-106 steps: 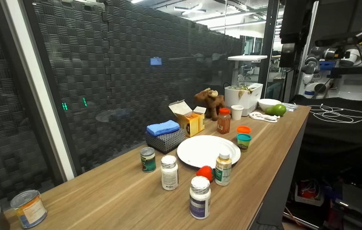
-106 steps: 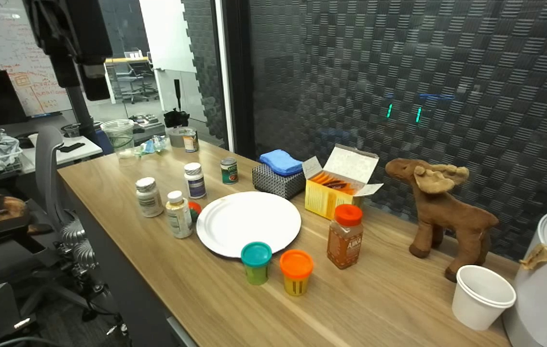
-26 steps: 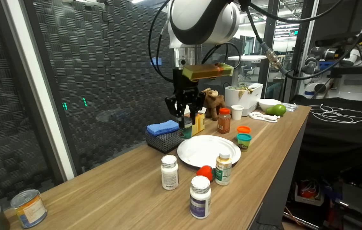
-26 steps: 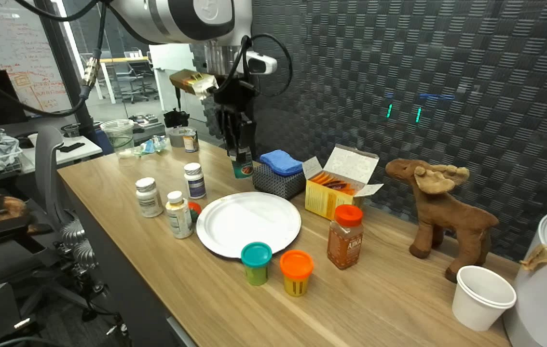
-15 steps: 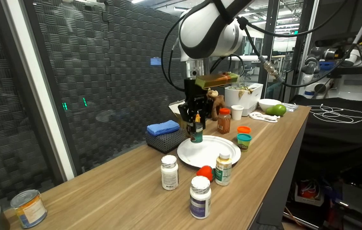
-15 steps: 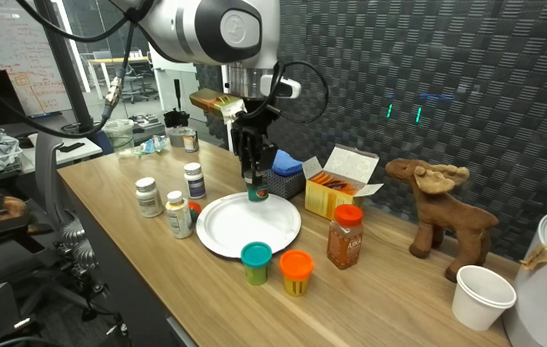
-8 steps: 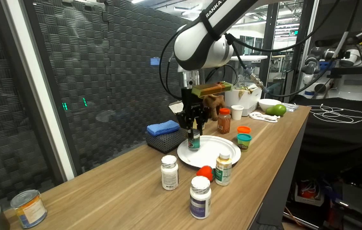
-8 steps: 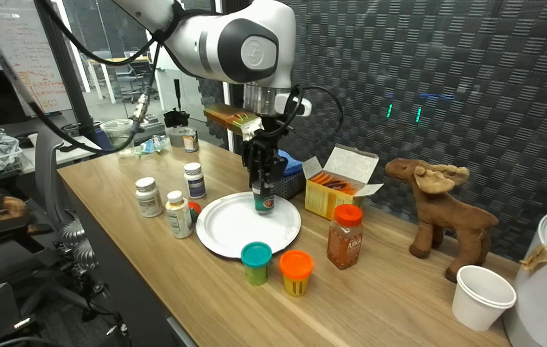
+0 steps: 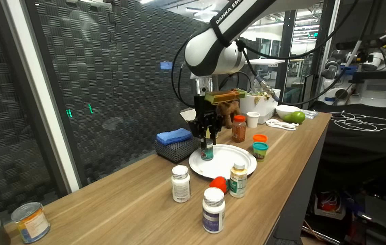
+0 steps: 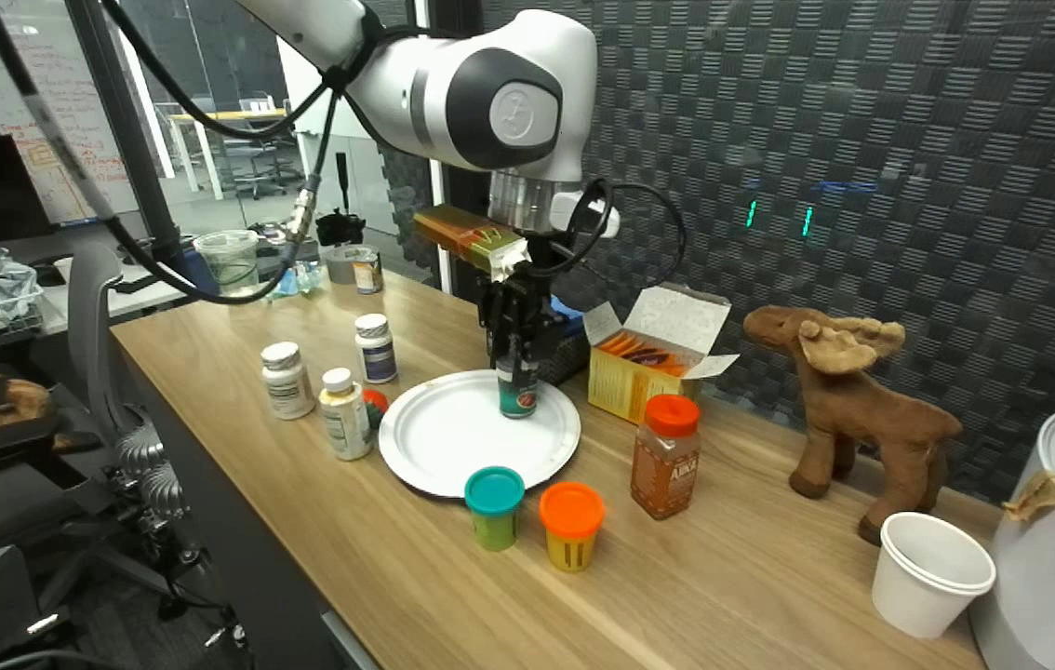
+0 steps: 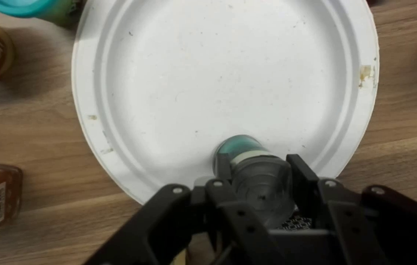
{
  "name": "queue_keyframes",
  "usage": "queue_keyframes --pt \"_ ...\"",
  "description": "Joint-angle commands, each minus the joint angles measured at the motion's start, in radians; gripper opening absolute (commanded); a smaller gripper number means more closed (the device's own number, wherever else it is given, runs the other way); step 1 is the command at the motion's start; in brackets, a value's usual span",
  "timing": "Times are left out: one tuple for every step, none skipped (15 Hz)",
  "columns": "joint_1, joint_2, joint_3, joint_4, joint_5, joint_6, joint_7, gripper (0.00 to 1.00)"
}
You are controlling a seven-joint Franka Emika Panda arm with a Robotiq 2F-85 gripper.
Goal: Put the bottles on the tray
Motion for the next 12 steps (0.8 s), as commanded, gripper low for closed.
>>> queue_keyframes --pt "-0.020 -0.020 0.015 0.009 0.038 -0.025 -0.037 0.67" --pt "-0.018 -0.032 0.015 0.000 0.039 -0.021 -0.033 0.69" --pt "-0.010 -0.059 0.011 -0.019 0.032 -0.010 -0.013 0.75" --pt "-0.003 -0.082 0.007 -0.034 0.026 0.002 0.002 0.84" --pt "0.007 -0.118 0.003 -0.060 0.015 0.019 0.020 0.91" --pt "0.015 -0.152 0.001 -0.085 0.009 0.035 0.036 0.97" --pt "0.021 -0.182 0.005 -0.103 0.012 0.046 0.043 1.00" --pt "0.031 -0.221 0.011 -0.134 0.012 0.060 0.052 1.00" --pt "0.039 -0.247 0.017 -0.149 0.014 0.064 0.057 1.00" --pt "0.053 -0.277 0.026 -0.178 0.009 0.071 0.062 1.00" --pt "0.065 -0.297 0.034 -0.193 0.006 0.069 0.071 1.00" --pt "0.080 -0.316 0.048 -0.217 0.009 0.074 0.080 1.00"
